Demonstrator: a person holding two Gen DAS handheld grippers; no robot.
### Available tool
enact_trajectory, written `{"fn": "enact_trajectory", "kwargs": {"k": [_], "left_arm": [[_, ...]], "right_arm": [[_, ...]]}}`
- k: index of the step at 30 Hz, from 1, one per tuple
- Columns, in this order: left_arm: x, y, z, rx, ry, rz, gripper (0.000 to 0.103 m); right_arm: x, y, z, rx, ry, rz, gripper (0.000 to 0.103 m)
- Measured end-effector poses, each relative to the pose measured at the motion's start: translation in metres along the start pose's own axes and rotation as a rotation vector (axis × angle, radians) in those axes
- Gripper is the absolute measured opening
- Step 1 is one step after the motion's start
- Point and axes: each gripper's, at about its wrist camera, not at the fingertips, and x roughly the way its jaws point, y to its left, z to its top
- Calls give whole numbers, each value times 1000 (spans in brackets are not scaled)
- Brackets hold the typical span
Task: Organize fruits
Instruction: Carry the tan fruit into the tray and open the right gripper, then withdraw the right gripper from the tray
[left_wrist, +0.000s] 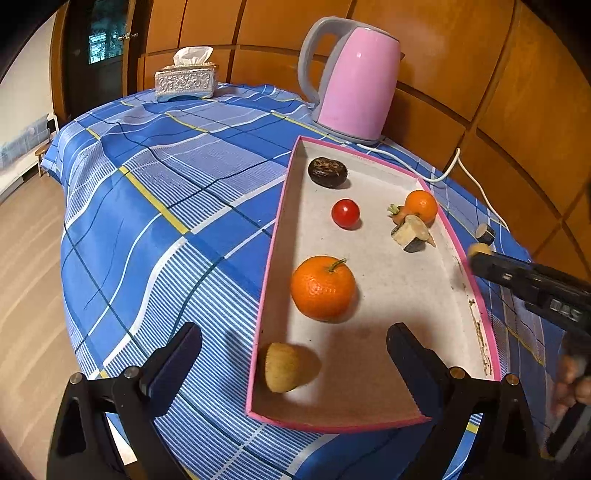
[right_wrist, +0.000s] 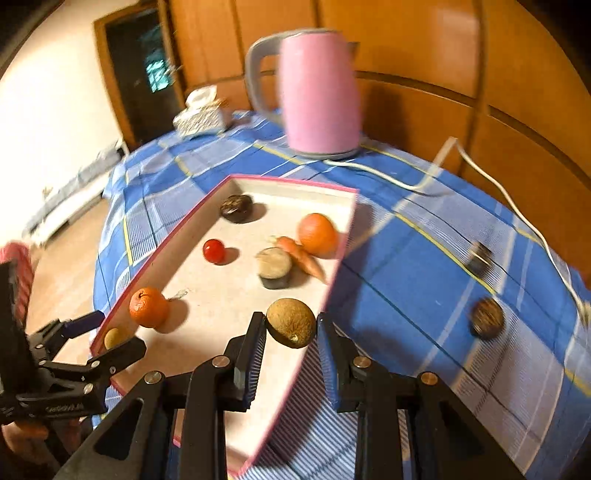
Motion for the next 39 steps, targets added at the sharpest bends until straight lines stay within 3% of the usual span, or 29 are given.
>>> {"fn": "enact_trajectory", "kwargs": {"k": [12, 22, 28, 39], "left_arm": [[3, 2, -1, -7, 5, 21, 101], [-4, 0, 0, -3, -14, 13, 101], [-9, -4, 0, 10, -27, 4, 101], [-18, -14, 1, 51, -51, -2, 101]], "right_arm": [[47, 11, 7, -45, 83, -41, 30], [3, -10, -7, 90, -30, -63, 32], [-33, -61, -48, 269, -61, -182, 34], [-77, -163, -136, 643, -40, -529, 34]]}}
